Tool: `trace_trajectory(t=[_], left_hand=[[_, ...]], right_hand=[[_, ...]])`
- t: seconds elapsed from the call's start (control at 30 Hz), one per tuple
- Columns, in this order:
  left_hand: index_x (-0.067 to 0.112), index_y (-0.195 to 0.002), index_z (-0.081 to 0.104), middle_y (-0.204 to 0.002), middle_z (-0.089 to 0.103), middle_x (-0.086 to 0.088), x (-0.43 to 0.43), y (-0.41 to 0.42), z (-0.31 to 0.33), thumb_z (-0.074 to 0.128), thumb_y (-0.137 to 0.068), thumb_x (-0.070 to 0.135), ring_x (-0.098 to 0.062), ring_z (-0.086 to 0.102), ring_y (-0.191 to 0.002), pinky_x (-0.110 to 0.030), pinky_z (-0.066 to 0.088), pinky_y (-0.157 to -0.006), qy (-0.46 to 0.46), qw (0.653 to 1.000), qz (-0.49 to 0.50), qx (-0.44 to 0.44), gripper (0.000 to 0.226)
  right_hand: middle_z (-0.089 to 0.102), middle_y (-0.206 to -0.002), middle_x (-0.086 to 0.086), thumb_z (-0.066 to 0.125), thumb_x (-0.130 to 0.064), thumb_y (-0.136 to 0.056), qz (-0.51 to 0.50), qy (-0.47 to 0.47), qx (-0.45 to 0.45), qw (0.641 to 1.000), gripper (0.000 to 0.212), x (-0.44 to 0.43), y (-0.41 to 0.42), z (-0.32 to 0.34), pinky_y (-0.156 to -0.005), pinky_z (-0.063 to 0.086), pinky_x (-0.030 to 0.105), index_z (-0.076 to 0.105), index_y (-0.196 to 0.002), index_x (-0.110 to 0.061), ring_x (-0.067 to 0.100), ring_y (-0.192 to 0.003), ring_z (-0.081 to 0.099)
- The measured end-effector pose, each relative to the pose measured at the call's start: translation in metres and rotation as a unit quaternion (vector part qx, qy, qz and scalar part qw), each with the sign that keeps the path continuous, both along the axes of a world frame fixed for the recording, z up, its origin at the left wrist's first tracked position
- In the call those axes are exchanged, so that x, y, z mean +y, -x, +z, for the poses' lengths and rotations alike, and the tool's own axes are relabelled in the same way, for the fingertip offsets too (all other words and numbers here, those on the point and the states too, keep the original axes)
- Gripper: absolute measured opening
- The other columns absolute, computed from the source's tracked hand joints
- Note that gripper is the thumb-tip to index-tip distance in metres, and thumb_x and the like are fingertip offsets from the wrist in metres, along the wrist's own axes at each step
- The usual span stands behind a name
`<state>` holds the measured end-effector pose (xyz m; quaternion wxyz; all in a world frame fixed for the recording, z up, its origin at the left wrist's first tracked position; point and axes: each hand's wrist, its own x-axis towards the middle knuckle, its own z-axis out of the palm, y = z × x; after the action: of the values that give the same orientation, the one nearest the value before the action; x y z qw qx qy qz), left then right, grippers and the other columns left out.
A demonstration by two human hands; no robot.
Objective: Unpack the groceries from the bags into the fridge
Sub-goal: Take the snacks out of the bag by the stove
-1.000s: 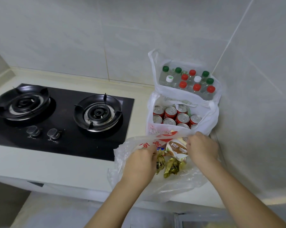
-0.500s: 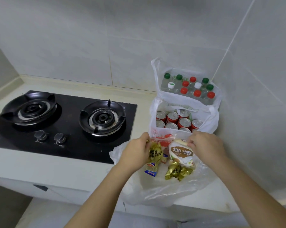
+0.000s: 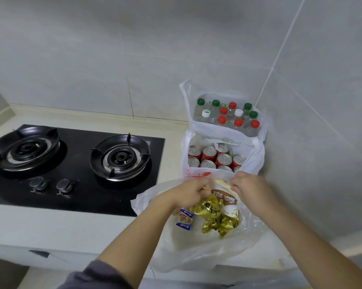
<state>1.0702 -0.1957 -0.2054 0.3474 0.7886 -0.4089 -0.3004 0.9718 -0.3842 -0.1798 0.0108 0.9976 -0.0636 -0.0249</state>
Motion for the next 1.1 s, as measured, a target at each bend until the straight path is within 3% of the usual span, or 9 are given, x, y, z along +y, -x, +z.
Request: trace_trajectory(t=[0.17,0.23,0.33,0.47,0.57,0.7,0.83,0.97,1.1], left_hand=[[0.015,-0.082,0.048,-0.085,0.049,0.006,0.004,-0.015,-0.001,0.051,-0.097,0.012,-0.011,0.047,-0.080,-0.026,0.040,-0.072,0.047,0.998,0.024,-0.030,0.016],[0.015,-0.082,0.048,-0.082,0.049,0.008,0.004,-0.018,0.001,0.051,-0.097,0.012,-0.009,0.047,-0.077,-0.024,0.039,-0.070,0.031,0.999,0.017,-0.031,0.016],[0.017,-0.078,0.050,-0.082,0.051,0.012,0.003,-0.020,0.005,0.054,-0.095,0.013,-0.007,0.048,-0.078,-0.022,0.039,-0.071,-0.020,0.997,-0.029,-0.066,0.018],[0.020,-0.071,0.051,-0.088,0.060,0.004,-0.002,-0.013,-0.003,0.060,-0.088,0.010,-0.014,0.053,-0.082,-0.027,0.040,-0.073,-0.040,0.984,-0.054,-0.168,0.021],[0.019,-0.072,0.056,-0.079,0.055,0.009,-0.001,-0.008,-0.002,0.060,-0.086,0.005,-0.010,0.049,-0.076,-0.022,0.036,-0.071,-0.008,0.979,-0.030,-0.201,0.020],[0.014,-0.074,0.061,-0.079,0.057,0.008,0.005,-0.004,0.015,0.061,-0.085,0.004,-0.006,0.047,-0.073,-0.016,0.035,-0.068,0.033,0.970,-0.028,-0.240,0.015],[0.008,-0.080,0.066,-0.083,0.063,0.005,0.020,-0.007,0.036,0.063,-0.086,0.005,-0.010,0.053,-0.075,-0.019,0.040,-0.070,0.051,0.968,-0.012,-0.244,0.007],[0.009,-0.087,0.070,-0.087,0.069,0.001,0.042,-0.008,0.061,0.066,-0.088,0.010,-0.012,0.061,-0.080,-0.024,0.047,-0.074,0.064,0.968,0.054,-0.235,0.004],[0.012,-0.086,0.070,-0.095,0.066,0.009,0.072,-0.006,0.086,0.067,-0.088,0.012,-0.002,0.060,-0.087,-0.019,0.049,-0.080,0.119,0.960,0.129,-0.218,0.003]], right_hand=[[0.062,-0.103,-0.002,0.055,-0.022,-0.097,0.059,-0.021,-0.036,0.997,0.018,-0.003,0.002,-0.010,-0.068,0.053,0.035,0.073,-0.098,-0.016,0.021,-0.076,0.064],[0.065,-0.097,-0.006,0.073,-0.012,-0.083,0.082,-0.021,-0.075,0.994,0.010,-0.003,0.004,-0.013,-0.054,0.053,0.031,0.076,-0.091,-0.018,0.018,-0.063,0.064],[0.065,-0.086,-0.011,0.087,-0.003,-0.061,0.105,-0.018,-0.090,0.990,0.028,-0.004,0.005,-0.013,-0.042,0.042,0.020,0.076,-0.079,-0.022,0.012,-0.049,0.059],[0.066,-0.085,-0.014,0.088,-0.010,-0.066,0.113,-0.033,-0.111,0.987,0.022,-0.002,0.005,-0.012,-0.038,0.035,0.016,0.076,-0.078,-0.025,0.009,-0.047,0.057],[0.066,-0.089,-0.016,0.079,-0.018,-0.078,0.099,-0.069,-0.110,0.987,0.011,-0.001,0.007,-0.010,-0.046,0.022,0.009,0.074,-0.081,-0.027,0.006,-0.055,0.059],[0.065,-0.098,-0.014,0.070,-0.028,-0.087,0.102,-0.081,-0.090,0.987,0.008,-0.005,0.004,-0.001,-0.067,0.036,0.024,0.075,-0.092,-0.028,0.012,-0.088,0.060],[0.057,-0.110,-0.018,0.061,-0.041,-0.092,0.108,-0.094,-0.060,0.988,0.017,-0.004,-0.002,0.010,-0.088,0.032,0.029,0.074,-0.098,-0.032,0.009,-0.107,0.047],[0.058,-0.110,-0.016,0.056,-0.042,-0.094,0.128,-0.122,-0.055,0.983,0.021,0.009,-0.014,0.026,-0.100,0.033,0.036,0.072,-0.100,-0.028,0.008,-0.108,0.048],[0.062,-0.093,-0.012,0.062,-0.030,-0.091,0.133,-0.275,-0.093,0.948,0.013,0.029,-0.023,0.057,-0.088,0.046,0.036,0.071,-0.085,-0.022,0.007,-0.093,0.058]])
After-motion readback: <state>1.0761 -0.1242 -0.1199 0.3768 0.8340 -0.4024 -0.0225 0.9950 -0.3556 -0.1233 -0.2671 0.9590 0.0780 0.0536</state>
